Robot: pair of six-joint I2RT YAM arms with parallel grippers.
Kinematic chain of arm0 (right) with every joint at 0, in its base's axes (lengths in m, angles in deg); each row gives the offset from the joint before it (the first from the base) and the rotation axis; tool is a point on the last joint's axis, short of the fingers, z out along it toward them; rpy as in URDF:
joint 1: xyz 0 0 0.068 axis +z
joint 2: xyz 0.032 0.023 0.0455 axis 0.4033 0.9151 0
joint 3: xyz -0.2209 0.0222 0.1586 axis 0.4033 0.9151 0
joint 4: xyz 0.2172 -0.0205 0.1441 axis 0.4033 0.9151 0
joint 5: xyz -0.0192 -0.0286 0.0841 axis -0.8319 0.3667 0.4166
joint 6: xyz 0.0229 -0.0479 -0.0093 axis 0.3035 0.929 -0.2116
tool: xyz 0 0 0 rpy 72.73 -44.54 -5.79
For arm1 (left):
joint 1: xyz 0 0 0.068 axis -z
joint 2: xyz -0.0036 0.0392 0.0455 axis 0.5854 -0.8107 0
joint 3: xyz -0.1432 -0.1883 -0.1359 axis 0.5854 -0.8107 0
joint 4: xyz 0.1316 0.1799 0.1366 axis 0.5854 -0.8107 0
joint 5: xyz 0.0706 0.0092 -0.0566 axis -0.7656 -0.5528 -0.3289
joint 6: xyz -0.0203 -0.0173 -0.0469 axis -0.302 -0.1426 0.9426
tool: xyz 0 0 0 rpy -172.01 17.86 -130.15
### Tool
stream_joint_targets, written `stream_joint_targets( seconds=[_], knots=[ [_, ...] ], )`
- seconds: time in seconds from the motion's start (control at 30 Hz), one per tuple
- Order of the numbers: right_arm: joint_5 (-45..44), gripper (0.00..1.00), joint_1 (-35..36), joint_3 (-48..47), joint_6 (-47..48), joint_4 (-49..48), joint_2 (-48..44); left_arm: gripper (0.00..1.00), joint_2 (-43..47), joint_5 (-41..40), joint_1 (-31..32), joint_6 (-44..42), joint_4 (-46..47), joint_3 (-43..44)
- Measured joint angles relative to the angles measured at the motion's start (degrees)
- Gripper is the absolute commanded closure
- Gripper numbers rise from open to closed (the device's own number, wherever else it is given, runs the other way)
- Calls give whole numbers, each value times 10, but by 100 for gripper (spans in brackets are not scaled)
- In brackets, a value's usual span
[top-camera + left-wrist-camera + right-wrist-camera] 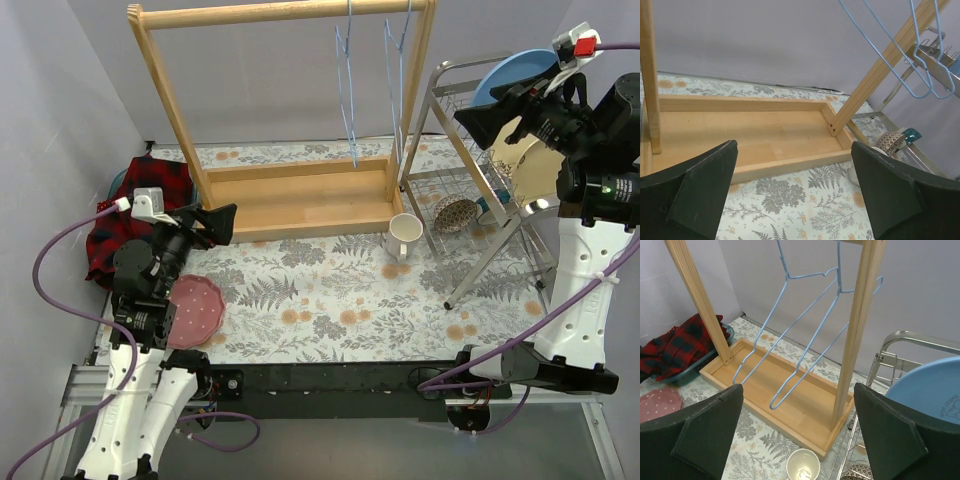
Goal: Place the skirt on the hanger
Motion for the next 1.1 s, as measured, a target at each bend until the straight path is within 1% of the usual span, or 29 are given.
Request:
stream_joint_targets(
  seconds=[0.17, 0.27, 0.33, 0.47, 0.57, 0.63, 0.7, 0.87, 1.0, 1.1],
  knots=[
    [12, 1, 3, -27, 5, 0, 19, 2, -11, -24, 0, -5, -33, 12],
    [13, 1, 31, -34, 37, 6, 20, 2, -18, -44, 0, -10, -49, 22],
    [-8, 1, 84, -39, 74, 23, 20, 2, -23, -59, 0, -13, -58, 29],
    [-106, 1, 268, -40, 172, 65, 29, 2, -34, -88, 0, -15, -70, 42],
    [-170, 1, 387, -6, 241, 80, 31, 2, -47, -117, 0, -15, -87, 55],
    [-202, 1, 442, 22, 287, 98, 31, 2, -55, -135, 0, -15, -99, 65],
    [-214, 1, 482, 43, 331, 121, 36, 2, -60, -153, 0, -15, -111, 72],
    [-208, 1, 527, 109, 406, 148, 32, 2, -76, -193, 0, -14, -140, 84],
    [-169, 1, 538, 228, 435, 140, 12, 2, -116, -223, -5, -12, -147, 104],
    [-144, 1, 538, 325, 439, 113, 3, 2, -156, -227, -33, 2, -150, 103]
  ],
)
